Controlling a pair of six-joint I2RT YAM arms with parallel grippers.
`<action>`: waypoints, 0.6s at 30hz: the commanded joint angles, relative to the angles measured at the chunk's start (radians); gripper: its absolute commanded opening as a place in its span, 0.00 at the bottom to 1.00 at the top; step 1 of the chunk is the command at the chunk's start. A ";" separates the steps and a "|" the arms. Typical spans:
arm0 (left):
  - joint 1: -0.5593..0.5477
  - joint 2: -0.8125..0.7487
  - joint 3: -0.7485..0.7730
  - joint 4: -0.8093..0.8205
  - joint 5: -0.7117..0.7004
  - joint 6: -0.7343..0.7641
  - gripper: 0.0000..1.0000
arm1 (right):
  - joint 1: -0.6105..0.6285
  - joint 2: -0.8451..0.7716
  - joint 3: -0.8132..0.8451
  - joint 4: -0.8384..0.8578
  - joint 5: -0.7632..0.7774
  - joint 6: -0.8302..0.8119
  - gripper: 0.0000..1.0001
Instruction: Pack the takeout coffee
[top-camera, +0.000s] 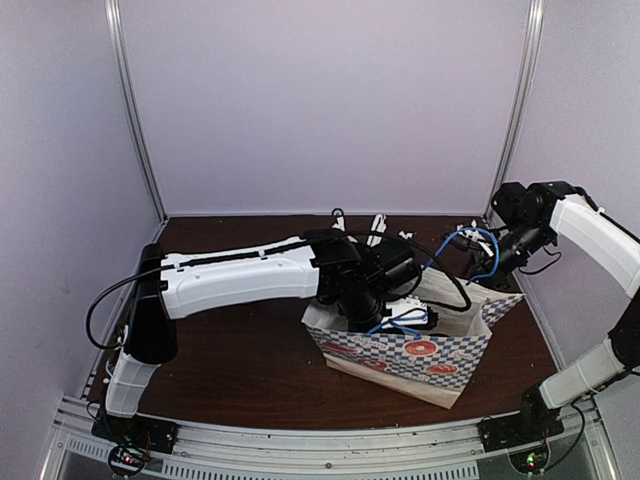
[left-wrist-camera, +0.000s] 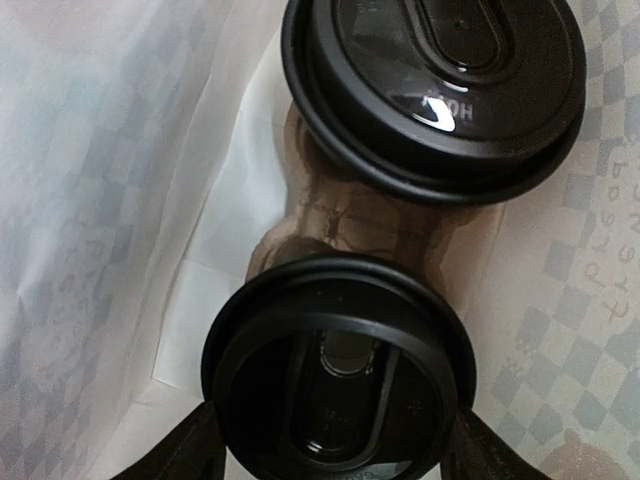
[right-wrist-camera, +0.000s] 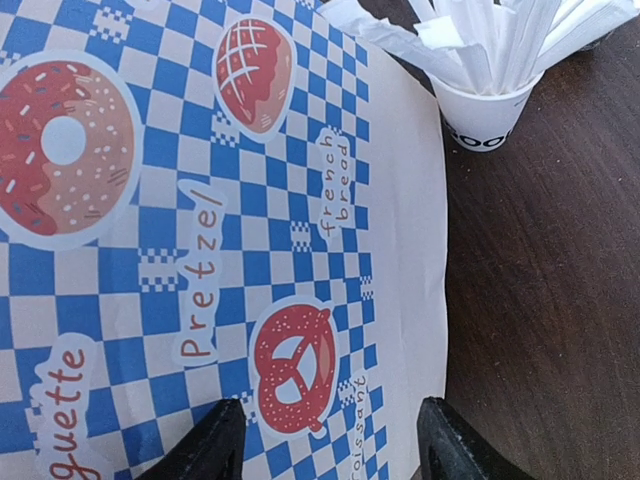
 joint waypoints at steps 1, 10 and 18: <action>0.014 0.078 -0.061 -0.048 0.086 -0.068 0.62 | -0.007 -0.019 -0.036 0.016 -0.030 0.003 0.63; 0.016 0.124 0.033 -0.109 0.139 -0.086 0.64 | -0.022 -0.037 -0.017 0.054 0.009 0.069 0.63; 0.015 0.105 0.062 -0.120 0.107 -0.081 0.73 | -0.040 -0.005 0.033 0.067 0.041 0.110 0.63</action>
